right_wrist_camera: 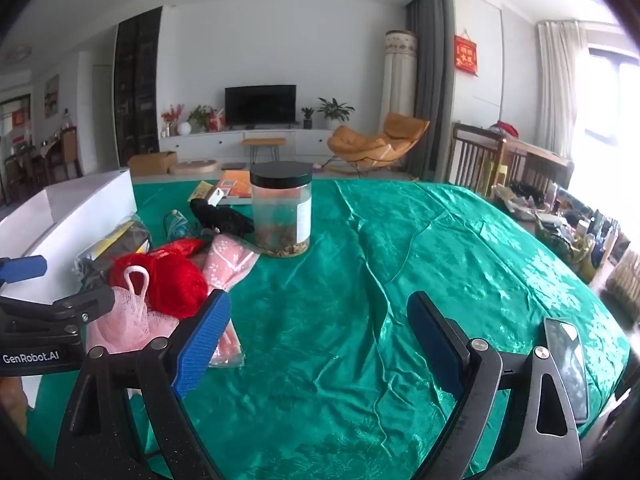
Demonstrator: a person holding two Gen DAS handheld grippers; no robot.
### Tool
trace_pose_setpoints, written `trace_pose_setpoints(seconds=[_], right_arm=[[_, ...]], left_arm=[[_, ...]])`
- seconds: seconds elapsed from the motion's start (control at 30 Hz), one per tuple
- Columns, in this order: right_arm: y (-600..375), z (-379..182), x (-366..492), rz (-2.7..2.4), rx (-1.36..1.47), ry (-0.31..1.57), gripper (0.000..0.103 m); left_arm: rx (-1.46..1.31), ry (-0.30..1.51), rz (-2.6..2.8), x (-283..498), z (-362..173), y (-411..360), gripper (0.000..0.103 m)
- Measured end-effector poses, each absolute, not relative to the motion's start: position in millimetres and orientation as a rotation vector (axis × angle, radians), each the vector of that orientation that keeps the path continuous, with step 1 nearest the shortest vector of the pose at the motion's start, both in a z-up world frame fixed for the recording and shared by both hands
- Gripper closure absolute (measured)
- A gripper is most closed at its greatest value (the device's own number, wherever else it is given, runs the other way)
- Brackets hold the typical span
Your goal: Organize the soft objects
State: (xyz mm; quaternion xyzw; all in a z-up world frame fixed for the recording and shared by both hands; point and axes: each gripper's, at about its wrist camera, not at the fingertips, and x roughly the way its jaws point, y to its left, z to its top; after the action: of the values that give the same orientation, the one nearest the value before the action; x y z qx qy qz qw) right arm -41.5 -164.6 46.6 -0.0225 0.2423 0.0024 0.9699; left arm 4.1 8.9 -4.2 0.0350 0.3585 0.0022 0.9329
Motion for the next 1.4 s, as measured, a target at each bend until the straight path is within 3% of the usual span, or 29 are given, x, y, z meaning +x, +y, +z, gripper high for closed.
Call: trace_pose_setpoints(seconds=[1.4], right_arm=[[-158.6, 45.8, -43.9, 0.038, -0.053, 0.478, 0.011]], left_arm=[[0.061, 0.738, 0.076, 12.8, -17.2, 46.3, 0.000]])
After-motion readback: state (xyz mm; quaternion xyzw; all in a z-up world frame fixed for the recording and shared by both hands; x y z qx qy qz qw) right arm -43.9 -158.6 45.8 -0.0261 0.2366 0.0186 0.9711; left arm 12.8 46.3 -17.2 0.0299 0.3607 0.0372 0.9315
